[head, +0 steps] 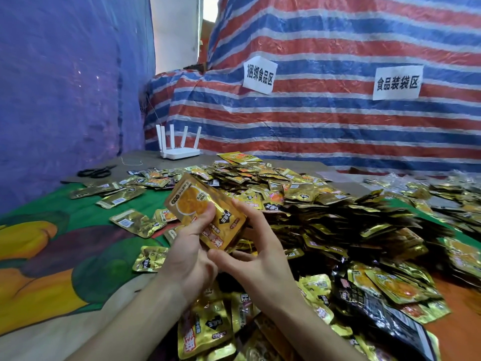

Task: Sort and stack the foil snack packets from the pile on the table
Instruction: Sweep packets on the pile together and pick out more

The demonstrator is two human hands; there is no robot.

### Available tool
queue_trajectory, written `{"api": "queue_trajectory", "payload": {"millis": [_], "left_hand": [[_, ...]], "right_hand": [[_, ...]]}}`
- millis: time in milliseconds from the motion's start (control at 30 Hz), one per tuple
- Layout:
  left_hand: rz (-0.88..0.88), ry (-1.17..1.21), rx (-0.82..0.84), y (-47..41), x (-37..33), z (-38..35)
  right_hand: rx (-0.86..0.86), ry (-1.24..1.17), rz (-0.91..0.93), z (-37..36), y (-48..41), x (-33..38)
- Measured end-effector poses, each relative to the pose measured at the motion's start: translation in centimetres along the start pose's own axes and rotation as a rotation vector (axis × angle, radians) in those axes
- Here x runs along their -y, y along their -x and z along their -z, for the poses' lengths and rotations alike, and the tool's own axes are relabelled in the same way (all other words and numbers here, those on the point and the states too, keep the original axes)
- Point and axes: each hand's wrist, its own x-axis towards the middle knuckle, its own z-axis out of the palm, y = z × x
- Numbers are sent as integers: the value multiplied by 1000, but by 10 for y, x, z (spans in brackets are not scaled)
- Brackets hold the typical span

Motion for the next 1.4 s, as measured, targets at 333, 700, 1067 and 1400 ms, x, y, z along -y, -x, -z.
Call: {"api": "queue_trajectory", "payload": {"millis": [333, 700, 1067, 1400], "left_hand": [[126, 25, 75, 12, 15, -10], [135, 11, 48, 12, 22, -12], [128, -45, 156, 11, 26, -5], [-403, -466, -201, -1, -3, 4]], "right_hand": [[-125, -28, 63, 2, 2, -1], [-298, 101, 41, -1, 0, -5], [-190, 95, -26, 8, 0, -1], [-266, 36, -180, 67, -15, 21]]}}
